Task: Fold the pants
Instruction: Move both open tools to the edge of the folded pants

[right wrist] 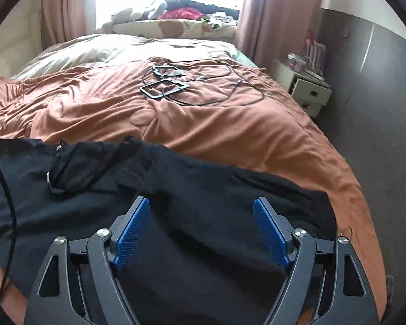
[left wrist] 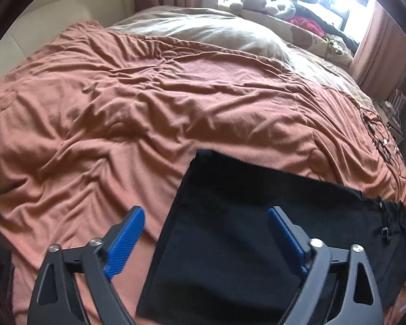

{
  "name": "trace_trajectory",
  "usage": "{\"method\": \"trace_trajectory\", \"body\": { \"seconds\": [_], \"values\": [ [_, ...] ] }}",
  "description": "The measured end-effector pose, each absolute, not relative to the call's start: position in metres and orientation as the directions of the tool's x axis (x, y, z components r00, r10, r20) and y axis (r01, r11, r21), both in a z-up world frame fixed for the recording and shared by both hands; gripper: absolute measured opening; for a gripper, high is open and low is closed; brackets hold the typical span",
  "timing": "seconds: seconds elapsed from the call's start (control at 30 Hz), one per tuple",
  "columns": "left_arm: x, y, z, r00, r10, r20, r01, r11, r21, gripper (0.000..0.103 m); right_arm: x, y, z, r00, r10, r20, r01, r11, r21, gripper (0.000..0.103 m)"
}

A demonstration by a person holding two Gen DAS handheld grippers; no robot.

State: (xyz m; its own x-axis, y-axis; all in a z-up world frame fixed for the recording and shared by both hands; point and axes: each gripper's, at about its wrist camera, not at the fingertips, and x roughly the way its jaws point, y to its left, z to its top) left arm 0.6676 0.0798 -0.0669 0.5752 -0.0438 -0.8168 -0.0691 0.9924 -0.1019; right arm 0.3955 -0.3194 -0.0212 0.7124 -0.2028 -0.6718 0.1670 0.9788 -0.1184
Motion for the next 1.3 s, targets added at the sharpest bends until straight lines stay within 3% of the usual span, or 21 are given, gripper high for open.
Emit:
{"method": "trace_trajectory", "body": {
  "seconds": [0.23,0.47,0.57,0.97,1.3],
  "values": [
    [0.615,0.082,-0.067,0.562,-0.042,-0.826,-0.098,0.988,-0.117,0.063,0.338,-0.329,-0.015,0.728,-0.184,-0.661,0.186,0.980,-0.068,0.078],
    [0.579,0.085,-0.083,0.533,-0.077,-0.843,-0.135,0.976,-0.174,0.057,0.293,-0.333,-0.018,0.733,-0.155,-0.662,0.197,0.980,-0.011,0.078],
    [0.566,0.088,-0.091,0.515,-0.090,-0.852,-0.176,0.962,-0.208,0.048,0.274,-0.332,-0.022,0.729,-0.133,-0.672,0.199,0.980,0.022,0.078],
    [0.558,0.089,-0.133,0.474,-0.156,-0.866,-0.238,0.924,-0.297,0.046,0.207,-0.322,-0.044,0.730,-0.031,-0.683,0.212,0.960,0.183,0.078],
    [0.567,0.098,-0.170,0.441,-0.227,-0.868,-0.316,0.866,-0.387,0.046,0.204,-0.313,-0.065,0.703,0.090,-0.705,0.175,0.939,0.295,0.078]
  ]
}}
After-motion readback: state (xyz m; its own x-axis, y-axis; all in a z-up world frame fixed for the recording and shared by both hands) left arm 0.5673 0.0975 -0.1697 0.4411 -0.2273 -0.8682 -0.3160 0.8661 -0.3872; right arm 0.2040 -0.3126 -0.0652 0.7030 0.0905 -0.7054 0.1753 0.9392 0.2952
